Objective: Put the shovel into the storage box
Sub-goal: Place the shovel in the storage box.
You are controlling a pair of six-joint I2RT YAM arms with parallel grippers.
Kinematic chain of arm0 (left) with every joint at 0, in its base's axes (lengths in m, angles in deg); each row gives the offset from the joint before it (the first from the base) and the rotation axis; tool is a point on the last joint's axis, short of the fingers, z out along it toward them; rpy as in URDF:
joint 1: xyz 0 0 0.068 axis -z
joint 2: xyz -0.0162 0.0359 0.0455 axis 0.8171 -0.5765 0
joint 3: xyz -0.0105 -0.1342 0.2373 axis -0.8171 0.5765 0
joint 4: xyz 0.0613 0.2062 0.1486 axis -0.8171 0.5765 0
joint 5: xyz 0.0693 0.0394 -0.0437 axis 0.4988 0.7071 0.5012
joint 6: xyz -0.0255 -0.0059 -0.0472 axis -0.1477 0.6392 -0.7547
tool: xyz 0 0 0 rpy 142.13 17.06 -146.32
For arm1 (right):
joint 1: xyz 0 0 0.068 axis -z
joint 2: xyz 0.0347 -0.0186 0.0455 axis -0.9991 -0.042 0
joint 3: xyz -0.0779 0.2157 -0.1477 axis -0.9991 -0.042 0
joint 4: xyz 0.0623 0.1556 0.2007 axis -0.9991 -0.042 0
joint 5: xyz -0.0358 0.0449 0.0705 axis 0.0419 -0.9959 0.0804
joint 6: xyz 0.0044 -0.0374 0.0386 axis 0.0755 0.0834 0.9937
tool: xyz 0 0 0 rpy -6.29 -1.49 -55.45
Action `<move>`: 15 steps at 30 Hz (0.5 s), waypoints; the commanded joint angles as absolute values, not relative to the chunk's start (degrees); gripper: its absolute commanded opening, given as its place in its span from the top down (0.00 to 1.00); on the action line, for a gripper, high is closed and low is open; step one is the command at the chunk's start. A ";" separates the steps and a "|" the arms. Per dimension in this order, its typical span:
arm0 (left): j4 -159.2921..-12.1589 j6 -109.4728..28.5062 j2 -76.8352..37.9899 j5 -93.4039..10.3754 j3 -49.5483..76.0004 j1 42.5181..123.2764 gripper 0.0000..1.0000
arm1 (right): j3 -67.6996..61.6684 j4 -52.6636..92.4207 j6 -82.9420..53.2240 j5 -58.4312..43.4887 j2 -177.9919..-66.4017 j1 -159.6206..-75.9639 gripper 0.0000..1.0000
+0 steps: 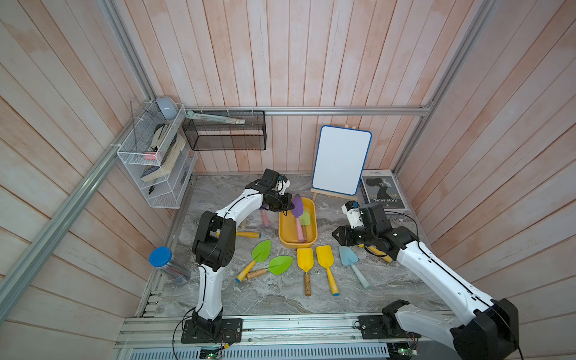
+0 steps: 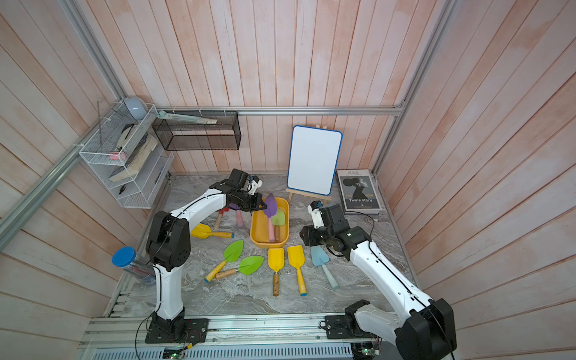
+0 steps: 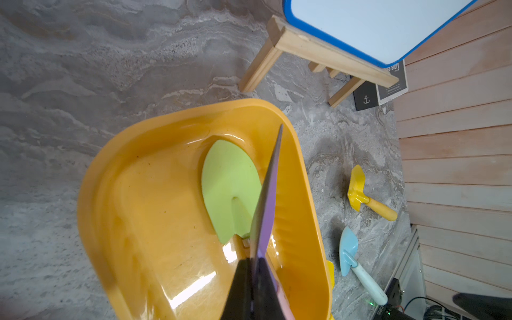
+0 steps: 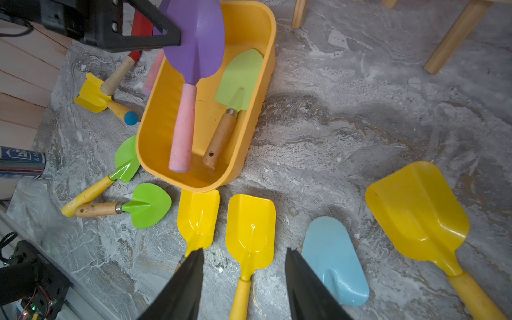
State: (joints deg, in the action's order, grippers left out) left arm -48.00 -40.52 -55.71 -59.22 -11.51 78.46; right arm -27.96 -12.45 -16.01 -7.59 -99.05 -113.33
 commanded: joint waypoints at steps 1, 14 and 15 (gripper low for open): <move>-47.91 -38.31 -57.40 -58.15 -13.13 78.43 1.00 | -28.44 -12.92 -16.61 -8.61 -98.87 -113.01 0.48; -47.91 -38.56 -61.32 -60.68 -13.59 78.48 1.00 | -29.01 -12.80 -16.78 -8.93 -99.46 -112.95 0.49; -47.73 -38.56 -61.54 -60.83 -13.75 78.51 1.00 | -29.05 -12.72 -16.86 -8.92 -99.58 -112.91 0.49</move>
State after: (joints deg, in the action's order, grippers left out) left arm -47.96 -39.49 -60.26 -59.17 -11.86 78.48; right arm -28.26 -12.43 -16.01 -8.27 -99.13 -113.26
